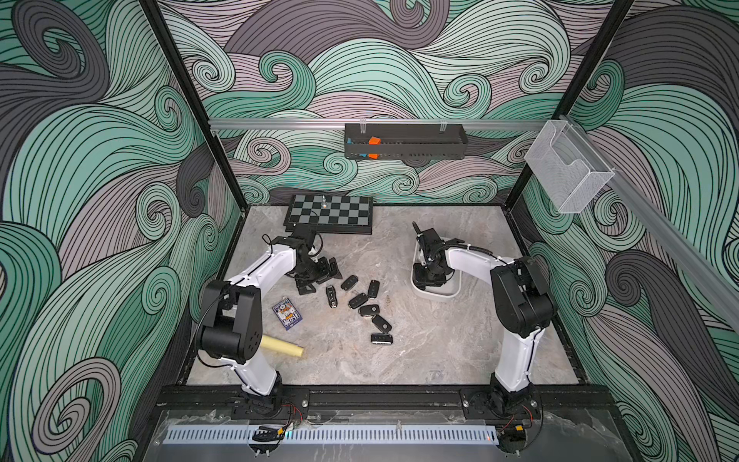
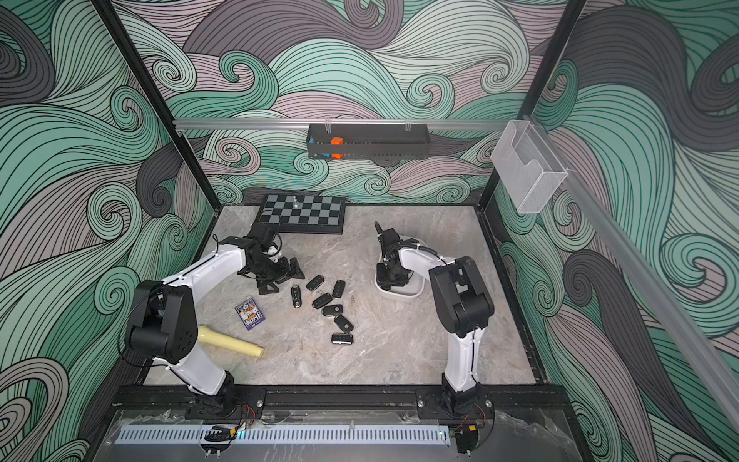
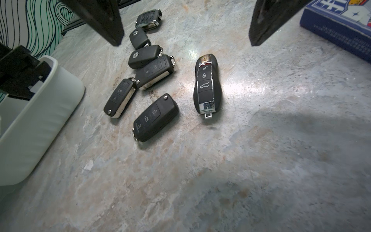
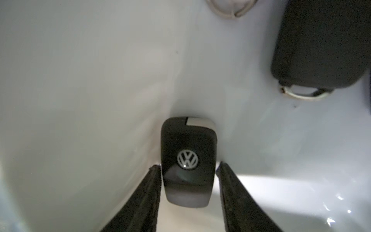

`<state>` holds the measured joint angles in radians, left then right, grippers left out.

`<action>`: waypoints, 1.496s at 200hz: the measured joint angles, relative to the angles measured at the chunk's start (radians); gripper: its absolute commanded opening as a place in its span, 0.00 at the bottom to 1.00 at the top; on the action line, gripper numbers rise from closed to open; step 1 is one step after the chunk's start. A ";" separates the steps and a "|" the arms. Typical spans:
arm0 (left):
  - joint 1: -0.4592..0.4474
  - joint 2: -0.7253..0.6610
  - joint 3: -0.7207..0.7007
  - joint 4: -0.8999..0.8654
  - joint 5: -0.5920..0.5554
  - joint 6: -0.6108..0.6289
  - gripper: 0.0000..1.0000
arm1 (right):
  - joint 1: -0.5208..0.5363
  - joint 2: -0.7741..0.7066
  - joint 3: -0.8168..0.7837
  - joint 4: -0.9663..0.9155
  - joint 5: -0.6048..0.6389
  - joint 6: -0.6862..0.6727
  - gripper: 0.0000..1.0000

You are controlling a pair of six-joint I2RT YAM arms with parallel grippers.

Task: Place the car key into the storage box
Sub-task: Place the car key in the storage box, then adjust the storage box at the center of the board.

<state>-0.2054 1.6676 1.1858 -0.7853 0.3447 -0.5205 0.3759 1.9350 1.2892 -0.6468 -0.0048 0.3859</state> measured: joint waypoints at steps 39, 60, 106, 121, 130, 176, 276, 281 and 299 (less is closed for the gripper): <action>0.000 0.000 0.000 -0.008 -0.011 0.000 0.99 | -0.035 -0.085 -0.005 0.001 0.003 -0.006 0.57; 0.000 0.000 0.000 -0.012 -0.018 0.000 0.99 | -0.057 -0.188 -0.026 0.000 0.036 -0.013 0.58; 0.000 0.000 0.004 -0.034 -0.019 0.013 0.99 | -0.100 -0.371 -0.133 -0.008 0.146 -0.040 0.60; 0.000 0.000 0.004 -0.035 -0.019 0.018 0.99 | -0.116 -0.397 -0.175 -0.014 0.173 -0.044 0.61; 0.000 0.000 0.004 -0.035 -0.019 0.022 0.99 | -0.126 -0.402 -0.197 -0.017 0.183 -0.046 0.62; 0.000 0.000 0.004 -0.045 -0.019 0.034 0.99 | -0.158 -0.365 -0.246 -0.031 0.183 -0.052 0.52; 0.000 0.000 0.003 -0.053 -0.073 0.042 0.99 | -0.175 -0.259 -0.204 -0.027 0.120 -0.099 0.12; 0.000 0.000 0.002 -0.054 -0.076 0.042 0.99 | -0.173 -0.259 -0.204 -0.026 0.116 -0.101 0.12; 0.000 -0.001 -0.007 -0.053 -0.089 0.042 0.99 | -0.159 -0.259 -0.204 -0.027 0.103 -0.102 0.11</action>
<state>-0.2054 1.6665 1.1786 -0.8379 0.2554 -0.4782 0.2169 1.6756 1.0855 -0.6739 0.0978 0.2840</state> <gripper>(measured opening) 0.986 0.116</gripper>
